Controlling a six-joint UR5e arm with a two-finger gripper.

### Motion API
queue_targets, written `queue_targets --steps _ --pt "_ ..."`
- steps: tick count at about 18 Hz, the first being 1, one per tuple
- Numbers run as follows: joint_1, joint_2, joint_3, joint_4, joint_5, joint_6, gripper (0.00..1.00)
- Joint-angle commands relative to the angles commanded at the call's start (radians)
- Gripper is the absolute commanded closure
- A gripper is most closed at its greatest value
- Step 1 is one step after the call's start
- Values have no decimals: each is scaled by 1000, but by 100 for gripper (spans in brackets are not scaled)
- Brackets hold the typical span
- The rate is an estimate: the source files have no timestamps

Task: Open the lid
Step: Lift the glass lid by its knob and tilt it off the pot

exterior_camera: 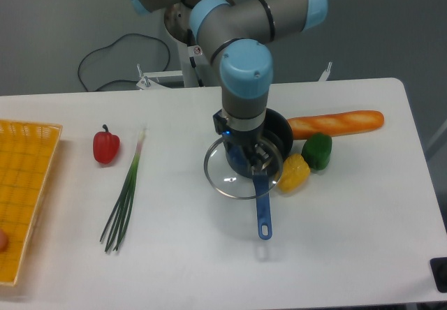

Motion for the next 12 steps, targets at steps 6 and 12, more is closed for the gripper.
queue_targets --steps 6,12 --pt "-8 -8 -6 -2 0 -9 37" --pt "-17 -12 -14 5 2 -11 37"
